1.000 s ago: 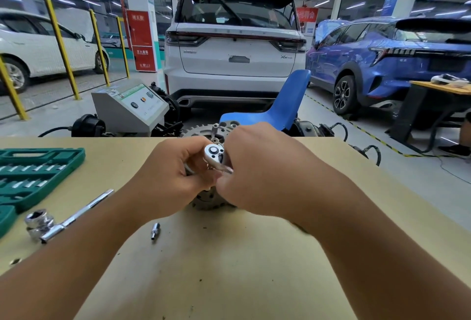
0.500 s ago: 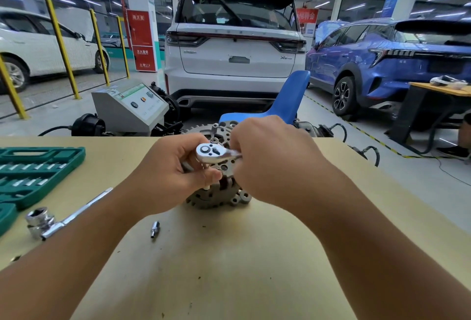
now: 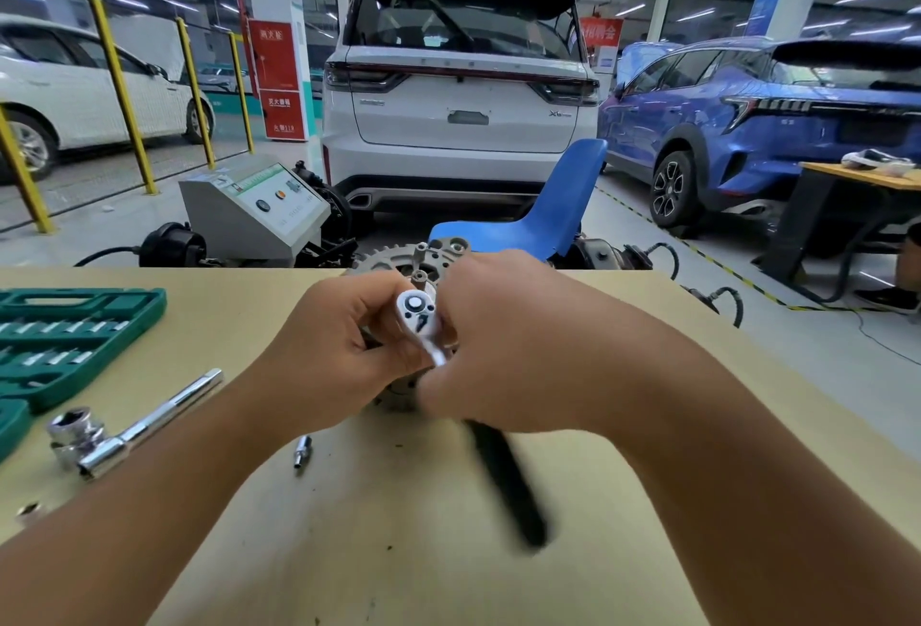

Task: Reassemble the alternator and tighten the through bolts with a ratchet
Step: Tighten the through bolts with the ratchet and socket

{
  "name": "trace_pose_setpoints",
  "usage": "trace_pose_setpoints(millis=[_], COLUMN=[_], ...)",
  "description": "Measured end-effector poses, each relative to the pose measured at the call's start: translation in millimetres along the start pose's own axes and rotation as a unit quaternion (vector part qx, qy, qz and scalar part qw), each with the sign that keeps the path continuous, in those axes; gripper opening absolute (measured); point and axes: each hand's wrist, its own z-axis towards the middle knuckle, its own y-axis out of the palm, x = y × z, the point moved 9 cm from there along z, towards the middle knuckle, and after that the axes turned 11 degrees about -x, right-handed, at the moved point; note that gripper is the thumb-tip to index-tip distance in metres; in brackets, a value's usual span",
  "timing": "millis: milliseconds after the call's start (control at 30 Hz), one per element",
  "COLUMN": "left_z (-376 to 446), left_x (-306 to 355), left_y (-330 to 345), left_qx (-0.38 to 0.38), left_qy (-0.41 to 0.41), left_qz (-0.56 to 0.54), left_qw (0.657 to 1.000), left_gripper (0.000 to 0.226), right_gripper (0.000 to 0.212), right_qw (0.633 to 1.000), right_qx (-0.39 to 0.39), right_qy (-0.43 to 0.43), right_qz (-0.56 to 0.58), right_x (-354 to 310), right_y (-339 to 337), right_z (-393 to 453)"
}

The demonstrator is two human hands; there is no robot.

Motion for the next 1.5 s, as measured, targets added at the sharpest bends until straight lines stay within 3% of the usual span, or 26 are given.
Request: trace_pose_setpoints(millis=[167, 300, 400, 533, 600, 700, 800, 900, 1067, 1133, 1233, 1300, 1433, 1500], left_z=[2.0, 3.9, 3.9, 3.5, 3.0, 1.8, 2.8, 2.9, 2.6, 2.8, 2.6, 3.3, 4.1, 3.5], left_x=[-1.2, 8.7, 8.6, 7.3, 6.9, 10.7, 8.7, -0.2, 1.5, -1.6, -0.9, 0.7, 3.2, 2.9], left_y=[-1.2, 3.2, -0.3, 0.4, 1.3, -0.9, -1.7, -0.3, -1.1, -3.5, -2.4, -0.4, 0.0, -1.5], left_qx=[-0.015, -0.039, -0.024, -0.05, -0.054, -0.027, -0.027, -0.029, 0.006, 0.004, -0.028, -0.033, -0.008, -0.018], left_qy=[-0.013, 0.016, 0.015, 0.008, 0.006, 0.015, 0.011, -0.016, -0.005, -0.013, -0.014, -0.012, -0.008, -0.011], left_qz=[-0.017, 0.013, -0.013, 0.011, 0.012, 0.031, 0.021, 0.03, 0.016, -0.007, -0.005, 0.007, -0.001, -0.005], left_qw=[1.0, 0.999, 1.0, 0.999, 0.998, 0.999, 0.999, 0.999, 1.0, 1.0, 0.999, 0.999, 1.0, 1.0], left_gripper=[0.017, 0.008, 0.02, 0.011, 0.007, 0.02, 0.002, 0.009, 0.015, 0.014, 0.014, 0.011, 0.016, 0.016], right_gripper=[0.014, 0.033, 0.042, 0.029, 0.033, 0.037, 0.025, 0.004, 0.034, 0.03, 0.005, 0.005, 0.034, 0.026], right_qw=[0.997, 0.999, 0.999, 0.998, 0.996, 0.999, 0.999, 0.996, 0.999, 0.999, 0.997, 0.996, 0.998, 0.998], right_qx=[0.058, 0.035, 0.013, 0.038, 0.046, 0.019, 0.028, 0.067, 0.048, 0.038, 0.066, 0.071, 0.028, 0.037], right_qy=[0.054, 0.027, 0.0, 0.053, 0.063, 0.027, 0.029, 0.066, 0.018, 0.016, 0.049, 0.055, 0.021, 0.032], right_qz=[-0.017, -0.005, 0.03, -0.021, -0.039, -0.001, 0.022, -0.011, 0.005, 0.022, -0.006, -0.007, 0.044, 0.034], right_x=[16.3, 7.7, -2.8, 6.6, 4.0, -7.8, 1.7, 16.6, 3.1, 4.3, 17.2, 20.3, 8.7, 13.5], right_y=[-10.6, -2.1, -1.1, -7.1, -4.3, 3.5, -3.5, -11.4, -4.4, -5.5, -13.7, -13.2, -1.3, -4.8], right_z=[2.8, 1.9, -1.0, 0.3, 0.5, 0.6, -0.3, -0.3, 0.9, 1.1, 0.2, 0.0, 6.6, 5.9])
